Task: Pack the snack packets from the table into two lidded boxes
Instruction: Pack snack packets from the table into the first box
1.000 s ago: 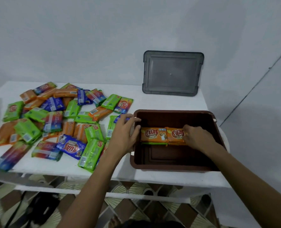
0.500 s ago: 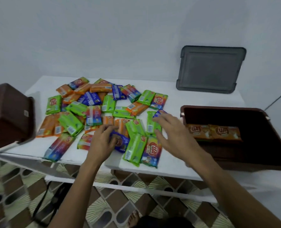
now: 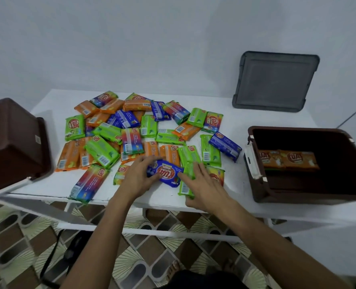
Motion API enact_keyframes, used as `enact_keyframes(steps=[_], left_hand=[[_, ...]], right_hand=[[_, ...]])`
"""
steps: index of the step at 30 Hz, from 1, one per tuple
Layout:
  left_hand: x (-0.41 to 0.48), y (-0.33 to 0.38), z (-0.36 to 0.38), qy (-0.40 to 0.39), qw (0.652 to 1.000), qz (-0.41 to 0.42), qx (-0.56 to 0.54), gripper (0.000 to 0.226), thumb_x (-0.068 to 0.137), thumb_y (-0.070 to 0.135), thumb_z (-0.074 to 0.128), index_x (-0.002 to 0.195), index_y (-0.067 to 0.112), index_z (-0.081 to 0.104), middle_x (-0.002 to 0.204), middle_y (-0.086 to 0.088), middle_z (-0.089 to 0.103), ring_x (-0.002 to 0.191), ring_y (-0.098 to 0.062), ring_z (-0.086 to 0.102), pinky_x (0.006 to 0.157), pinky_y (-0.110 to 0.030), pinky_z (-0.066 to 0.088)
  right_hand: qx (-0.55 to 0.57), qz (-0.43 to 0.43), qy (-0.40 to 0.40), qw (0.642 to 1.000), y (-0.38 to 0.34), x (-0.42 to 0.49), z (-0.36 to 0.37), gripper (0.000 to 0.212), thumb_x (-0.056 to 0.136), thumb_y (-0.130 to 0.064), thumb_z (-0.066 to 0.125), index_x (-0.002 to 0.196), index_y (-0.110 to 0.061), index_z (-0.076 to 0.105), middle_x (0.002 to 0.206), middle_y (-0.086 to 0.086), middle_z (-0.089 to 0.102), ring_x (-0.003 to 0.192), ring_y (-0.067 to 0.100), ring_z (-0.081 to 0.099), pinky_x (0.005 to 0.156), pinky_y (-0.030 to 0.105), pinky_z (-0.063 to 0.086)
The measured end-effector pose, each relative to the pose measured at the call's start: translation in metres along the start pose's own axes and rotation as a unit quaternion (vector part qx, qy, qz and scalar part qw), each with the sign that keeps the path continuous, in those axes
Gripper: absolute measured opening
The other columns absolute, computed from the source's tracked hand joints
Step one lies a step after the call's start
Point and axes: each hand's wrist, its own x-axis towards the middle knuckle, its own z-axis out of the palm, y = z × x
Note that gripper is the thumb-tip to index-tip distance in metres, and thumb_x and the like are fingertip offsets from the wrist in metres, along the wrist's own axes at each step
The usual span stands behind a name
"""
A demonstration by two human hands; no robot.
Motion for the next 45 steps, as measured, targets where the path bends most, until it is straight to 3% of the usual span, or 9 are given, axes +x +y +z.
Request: enact_keyframes(steps=[5, 8, 11, 17, 23, 29, 38, 42, 45], left_hand=[[-0.002, 0.007, -0.001, 0.025, 0.995, 0.011, -0.094, 0.043, 0.090, 0.014, 0.065, 0.127, 0.034, 0.054, 0.123, -0.002, 0.044, 0.113, -0.017, 0.049, 0.074, -0.016, 0.052], [-0.005, 0.012, 0.000, 0.060, 0.962, -0.010, -0.265, 0.042, 0.094, 0.011, 0.058, 0.127, 0.036, 0.053, 0.138, -0.005, 0.045, 0.119, -0.023, 0.054, 0.079, -0.037, 0.060], [-0.007, 0.028, 0.000, 0.124, 0.905, -0.036, -0.405, 0.036, 0.096, 0.012, 0.054, 0.127, 0.028, 0.047, 0.131, -0.007, 0.053, 0.111, -0.024, 0.062, 0.075, -0.044, 0.061], [0.000, 0.068, 0.010, 0.144, 0.836, -0.072, -0.525, 0.015, 0.101, 0.018, 0.044, 0.102, 0.019, 0.059, 0.112, -0.004, 0.063, 0.096, -0.019, 0.064, 0.061, -0.027, 0.058], [0.011, 0.132, 0.028, 0.056, 0.856, -0.030, -0.513, 0.036, 0.088, 0.010, 0.063, 0.121, 0.024, 0.061, 0.121, 0.000, 0.061, 0.101, -0.019, 0.068, 0.068, -0.032, 0.059], [0.023, 0.191, 0.065, -0.005, 0.908, 0.074, -0.411, 0.046, 0.089, 0.002, 0.064, 0.128, 0.023, 0.059, 0.129, 0.003, 0.058, 0.109, -0.017, 0.064, 0.077, -0.034, 0.059], [0.033, 0.239, 0.111, 0.017, 0.909, 0.023, -0.415, 0.040, 0.086, 0.010, 0.067, 0.122, 0.024, 0.061, 0.111, -0.006, 0.069, 0.096, -0.019, 0.070, 0.067, -0.030, 0.059], [0.035, 0.244, 0.118, 0.039, 0.898, -0.020, -0.439, 0.050, 0.083, 0.009, 0.069, 0.127, 0.022, 0.051, 0.107, -0.009, 0.071, 0.093, -0.022, 0.071, 0.066, -0.032, 0.059], [0.036, 0.245, 0.121, 0.045, 0.886, -0.052, -0.458, 0.054, 0.082, 0.007, 0.070, 0.127, 0.018, 0.041, 0.105, -0.013, 0.072, 0.091, -0.025, 0.072, 0.068, -0.034, 0.060]], right_hand=[[0.035, 0.005, 0.105, 0.994, 0.004, -0.002, -0.010, 0.055, 0.097, -0.019, 0.045, 0.146, -0.031, 0.023, 0.137, 0.018, 0.043, 0.117, 0.031, 0.051, 0.087, 0.042, 0.052], [0.115, 0.023, 0.199, 0.973, 0.019, -0.004, -0.026, 0.043, 0.098, -0.014, 0.047, 0.139, -0.023, 0.043, 0.112, 0.014, 0.057, 0.086, 0.022, 0.060, 0.071, 0.029, 0.052], [0.220, 0.060, 0.292, 0.929, 0.037, -0.010, -0.046, 0.028, 0.095, -0.009, 0.050, 0.118, -0.018, 0.062, 0.096, 0.014, 0.062, 0.073, 0.018, 0.058, 0.060, 0.028, 0.050], [0.432, 0.085, 0.376, 0.816, 0.078, -0.050, -0.097, 0.026, 0.099, -0.004, 0.044, 0.103, -0.017, 0.067, 0.098, -0.007, 0.065, 0.082, 0.007, 0.067, 0.061, 0.022, 0.058], [0.492, 0.120, 0.379, 0.774, 0.150, -0.087, -0.114, 0.027, 0.096, -0.003, 0.048, 0.106, -0.015, 0.070, 0.107, -0.001, 0.066, 0.101, 0.021, 0.067, 0.074, 0.041, 0.061], [0.514, 0.141, 0.302, 0.791, 0.212, -0.112, -0.106, 0.032, 0.093, 0.002, 0.053, 0.106, -0.022, 0.069, 0.110, 0.005, 0.065, 0.084, 0.017, 0.069, 0.057, 0.032, 0.059], [0.599, 0.141, 0.087, 0.783, 0.273, -0.085, -0.073, 0.030, 0.090, 0.010, 0.056, 0.114, -0.007, 0.062, 0.119, 0.024, 0.062, 0.100, 0.029, 0.068, 0.083, 0.043, 0.059], [0.357, 0.124, 0.078, 0.923, 0.274, -0.066, -0.061, 0.026, 0.091, -0.008, 0.062, 0.114, -0.018, 0.065, 0.095, 0.009, 0.061, 0.078, 0.022, 0.071, 0.076, 0.037, 0.060], [0.219, 0.083, 0.089, 0.968, 0.274, -0.062, -0.059, 0.024, 0.092, -0.017, 0.060, 0.116, -0.018, 0.064, 0.085, 0.008, 0.062, 0.072, 0.024, 0.065, 0.069, 0.026, 0.046]])
